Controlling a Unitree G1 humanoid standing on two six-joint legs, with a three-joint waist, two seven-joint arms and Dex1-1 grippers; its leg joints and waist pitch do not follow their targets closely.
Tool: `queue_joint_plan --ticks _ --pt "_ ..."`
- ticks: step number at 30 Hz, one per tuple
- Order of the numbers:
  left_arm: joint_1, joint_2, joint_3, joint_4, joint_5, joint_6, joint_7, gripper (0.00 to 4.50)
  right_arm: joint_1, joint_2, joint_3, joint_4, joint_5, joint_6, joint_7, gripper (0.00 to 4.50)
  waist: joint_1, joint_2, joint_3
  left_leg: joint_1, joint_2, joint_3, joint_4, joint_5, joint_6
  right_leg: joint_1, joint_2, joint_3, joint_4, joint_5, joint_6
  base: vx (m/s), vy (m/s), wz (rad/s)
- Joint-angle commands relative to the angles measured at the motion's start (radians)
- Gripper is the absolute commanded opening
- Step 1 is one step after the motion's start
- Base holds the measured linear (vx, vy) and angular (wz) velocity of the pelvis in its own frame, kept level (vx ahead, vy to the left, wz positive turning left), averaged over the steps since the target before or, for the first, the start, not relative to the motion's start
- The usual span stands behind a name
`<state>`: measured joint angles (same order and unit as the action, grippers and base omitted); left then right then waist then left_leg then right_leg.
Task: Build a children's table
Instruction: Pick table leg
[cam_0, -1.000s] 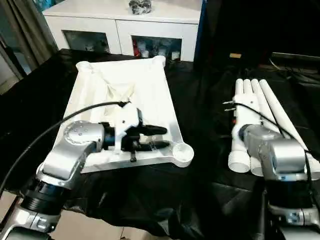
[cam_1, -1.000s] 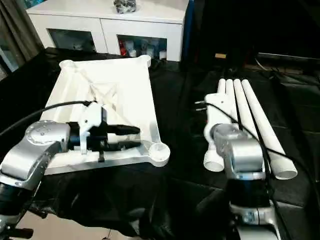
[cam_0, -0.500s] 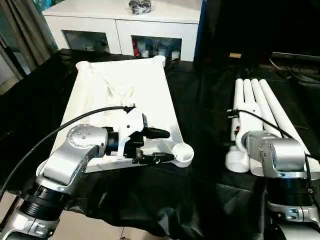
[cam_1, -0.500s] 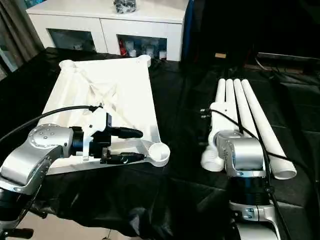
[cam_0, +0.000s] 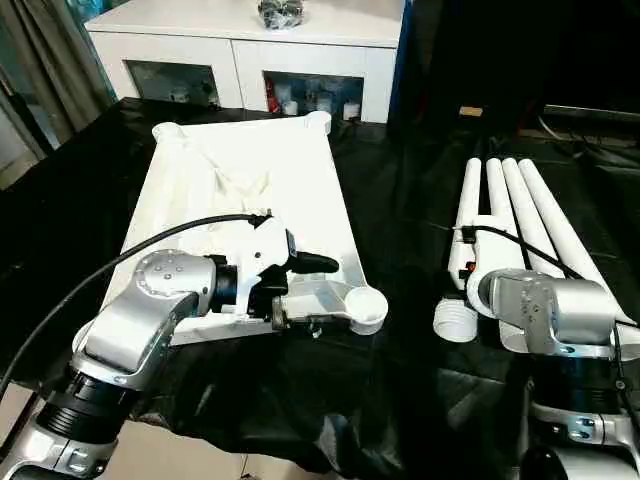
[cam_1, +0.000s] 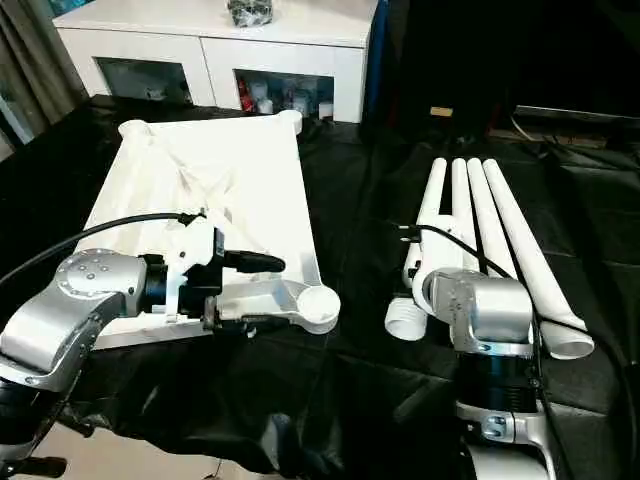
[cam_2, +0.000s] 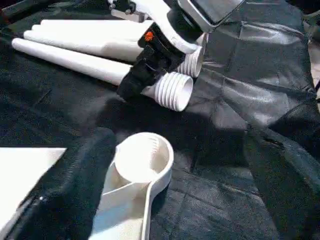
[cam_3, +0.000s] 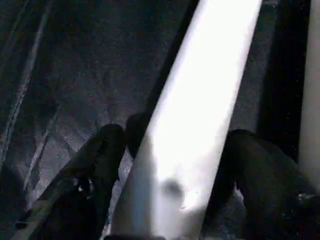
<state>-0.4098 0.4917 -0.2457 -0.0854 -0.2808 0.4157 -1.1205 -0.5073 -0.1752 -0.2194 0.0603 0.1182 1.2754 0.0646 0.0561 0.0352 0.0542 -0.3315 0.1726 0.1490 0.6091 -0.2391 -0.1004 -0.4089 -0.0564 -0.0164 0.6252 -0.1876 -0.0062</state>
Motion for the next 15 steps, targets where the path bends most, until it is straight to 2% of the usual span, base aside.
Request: queue_joint_plan --ticks 1,4,7,11,14,15 --pt "-0.007 0.003 -0.006 -0.014 0.002 0.0 0.003 4.5 0.002 0.01 -0.011 0.03 0.012 0.006 -0.007 3.24 0.002 -0.008 -0.061 -0.014 0.02 0.005 -0.074 -0.018 -0.042 0.064 -0.053 0.038 -0.064 -0.118 -0.188 0.0 0.0 0.0" --pt "-0.009 0.001 -0.006 -0.011 0.003 0.0 0.005 4.5 0.001 0.009 -0.016 0.037 0.013 -0.002 -0.012 2.95 0.001 -0.008 -0.061 -0.014 0.02 0.005 -0.074 -0.019 -0.042 0.064 -0.053 0.038 -0.064 -0.121 -0.186 0.0 0.0 0.0" --pt "-0.016 -0.01 -0.003 0.003 0.007 -0.018 0.021 4.5 -0.01 0.024 -0.047 0.053 0.018 -0.008 -0.018 2.63 0.001 -0.008 -0.061 -0.014 0.02 0.006 -0.074 -0.026 -0.043 0.063 -0.053 0.038 -0.065 -0.13 -0.187 0.0 0.0 0.0" --pt "-0.022 -0.023 0.007 0.017 0.009 -0.024 0.043 4.5 -0.019 0.031 -0.059 0.066 0.024 -0.022 -0.017 2.39 0.002 -0.009 -0.062 -0.015 0.02 0.005 -0.074 -0.018 -0.041 0.064 -0.054 0.038 -0.064 -0.122 -0.187 0.0 0.0 0.0" --pt "-0.028 -0.04 0.022 0.036 0.016 -0.046 0.071 4.5 -0.023 0.039 -0.061 0.062 0.048 -0.043 0.006 2.21 0.002 -0.009 -0.061 -0.016 0.02 0.005 -0.074 -0.021 -0.039 0.065 -0.054 0.038 -0.066 -0.124 -0.186 0.0 0.0 0.0" --pt "-0.037 -0.051 0.031 0.049 0.013 -0.045 0.087 4.5 -0.026 0.048 -0.07 0.053 0.064 -0.08 0.021 2.16 0.001 -0.01 -0.062 -0.015 0.02 0.005 -0.073 -0.021 -0.036 0.065 -0.054 0.038 -0.065 -0.118 -0.187 0.0 0.0 0.0"
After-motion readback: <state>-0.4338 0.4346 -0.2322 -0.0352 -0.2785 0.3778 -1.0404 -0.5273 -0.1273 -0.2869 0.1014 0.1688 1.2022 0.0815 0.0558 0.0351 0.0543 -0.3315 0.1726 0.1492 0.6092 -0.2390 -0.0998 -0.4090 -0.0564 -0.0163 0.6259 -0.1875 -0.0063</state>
